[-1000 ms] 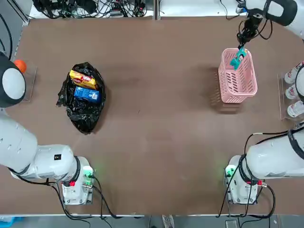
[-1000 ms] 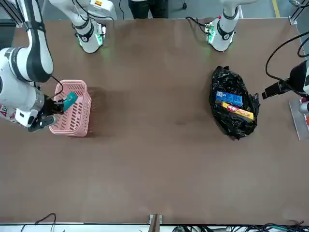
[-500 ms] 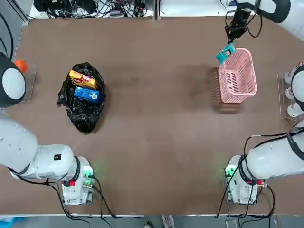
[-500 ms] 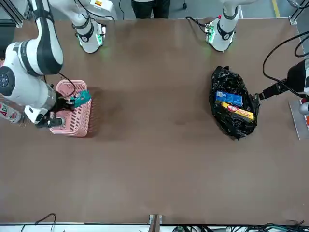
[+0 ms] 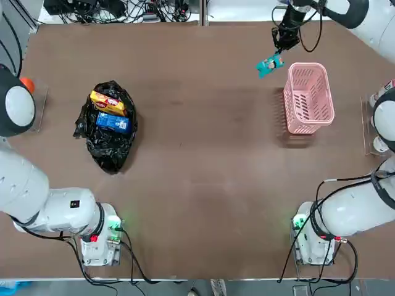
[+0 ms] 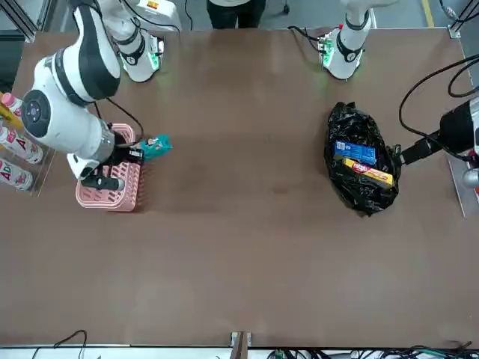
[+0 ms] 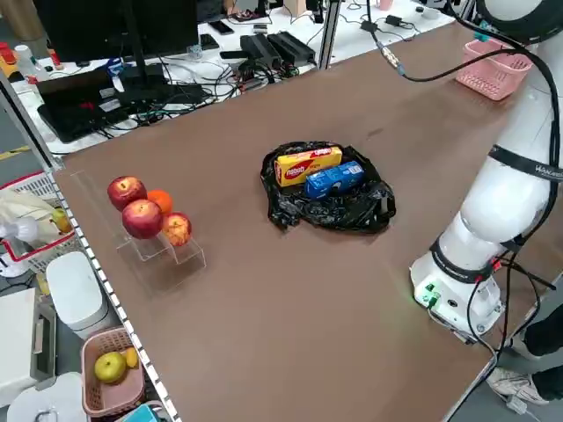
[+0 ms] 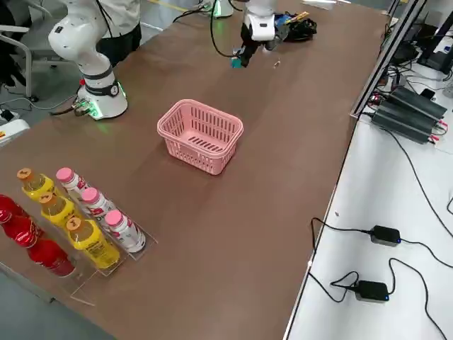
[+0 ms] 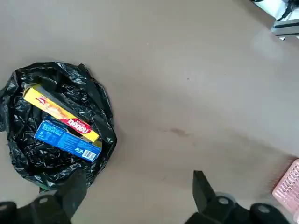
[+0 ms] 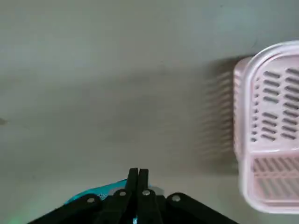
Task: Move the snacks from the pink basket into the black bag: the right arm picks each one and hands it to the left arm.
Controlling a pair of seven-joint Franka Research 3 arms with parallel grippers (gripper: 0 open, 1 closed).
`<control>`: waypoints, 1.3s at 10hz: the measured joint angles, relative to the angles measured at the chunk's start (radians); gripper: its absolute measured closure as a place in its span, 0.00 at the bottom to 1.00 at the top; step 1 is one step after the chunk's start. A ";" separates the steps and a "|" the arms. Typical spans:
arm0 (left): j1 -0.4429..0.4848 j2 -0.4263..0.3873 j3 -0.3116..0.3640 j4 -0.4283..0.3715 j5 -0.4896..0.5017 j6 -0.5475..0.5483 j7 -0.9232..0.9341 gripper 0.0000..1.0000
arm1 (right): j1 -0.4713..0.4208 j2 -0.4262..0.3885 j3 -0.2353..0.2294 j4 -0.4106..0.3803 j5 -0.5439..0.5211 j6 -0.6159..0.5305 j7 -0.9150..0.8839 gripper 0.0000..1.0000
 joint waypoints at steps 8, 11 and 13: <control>-0.057 0.021 -0.009 -0.001 -0.004 0.007 -0.363 0.00 | 0.235 0.036 0.001 0.111 0.056 0.105 0.470 0.98; -0.092 0.022 -0.009 -0.001 0.001 0.041 -0.599 0.00 | 0.315 0.080 0.001 0.160 0.058 0.149 0.651 0.98; -0.160 0.023 -0.016 -0.002 0.049 0.079 -0.780 0.00 | 0.355 0.118 0.001 0.208 0.059 0.165 0.753 0.98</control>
